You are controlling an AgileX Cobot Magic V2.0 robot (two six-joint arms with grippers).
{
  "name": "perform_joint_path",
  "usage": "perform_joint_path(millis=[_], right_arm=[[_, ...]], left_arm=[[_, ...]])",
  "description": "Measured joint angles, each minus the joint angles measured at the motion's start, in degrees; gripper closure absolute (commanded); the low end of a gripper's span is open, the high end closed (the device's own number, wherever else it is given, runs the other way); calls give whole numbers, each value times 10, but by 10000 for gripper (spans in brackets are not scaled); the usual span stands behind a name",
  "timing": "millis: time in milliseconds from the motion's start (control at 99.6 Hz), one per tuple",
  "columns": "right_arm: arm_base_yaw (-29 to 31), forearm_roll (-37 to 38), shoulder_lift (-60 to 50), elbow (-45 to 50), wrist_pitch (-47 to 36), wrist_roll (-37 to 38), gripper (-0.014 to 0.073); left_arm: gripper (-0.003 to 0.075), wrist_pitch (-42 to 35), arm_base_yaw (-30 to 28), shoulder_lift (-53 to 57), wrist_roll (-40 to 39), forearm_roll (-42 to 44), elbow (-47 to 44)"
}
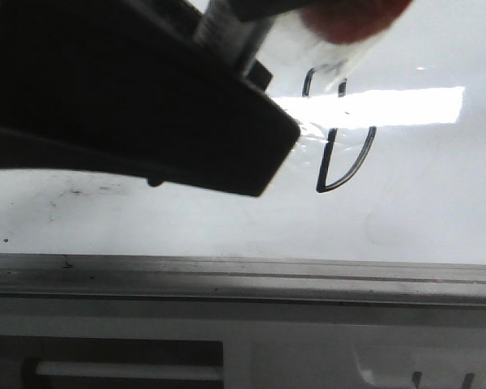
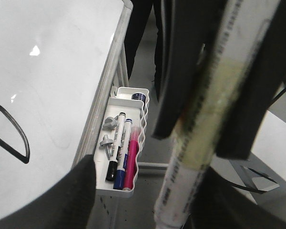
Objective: Write number 8 on whiteboard
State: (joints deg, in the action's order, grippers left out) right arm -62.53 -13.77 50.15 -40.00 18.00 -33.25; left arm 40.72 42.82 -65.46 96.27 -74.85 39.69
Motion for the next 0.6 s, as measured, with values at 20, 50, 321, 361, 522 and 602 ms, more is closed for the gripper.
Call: perform_joint_path(millis=[20,50,321,361,522,602], right_arm=[[0,0,0,0,-1,0,639],[0,0,0,0,-2,0,639],[0,1,0,0,-7,0,638],[0,0,0,0,-7,0,638],[0,-1,0,0,-7,0,610],[0,-1,0,0,-7,2,501]], left_arm=[[460,0,0,0,0,1,0],[496,0,0,0,0,1,0],[741,19,1,0,10,11,0],[741,19,1,0,11,13,0],[741,19,2,0,13,13,0],[741,19,2,0,13,13,0]])
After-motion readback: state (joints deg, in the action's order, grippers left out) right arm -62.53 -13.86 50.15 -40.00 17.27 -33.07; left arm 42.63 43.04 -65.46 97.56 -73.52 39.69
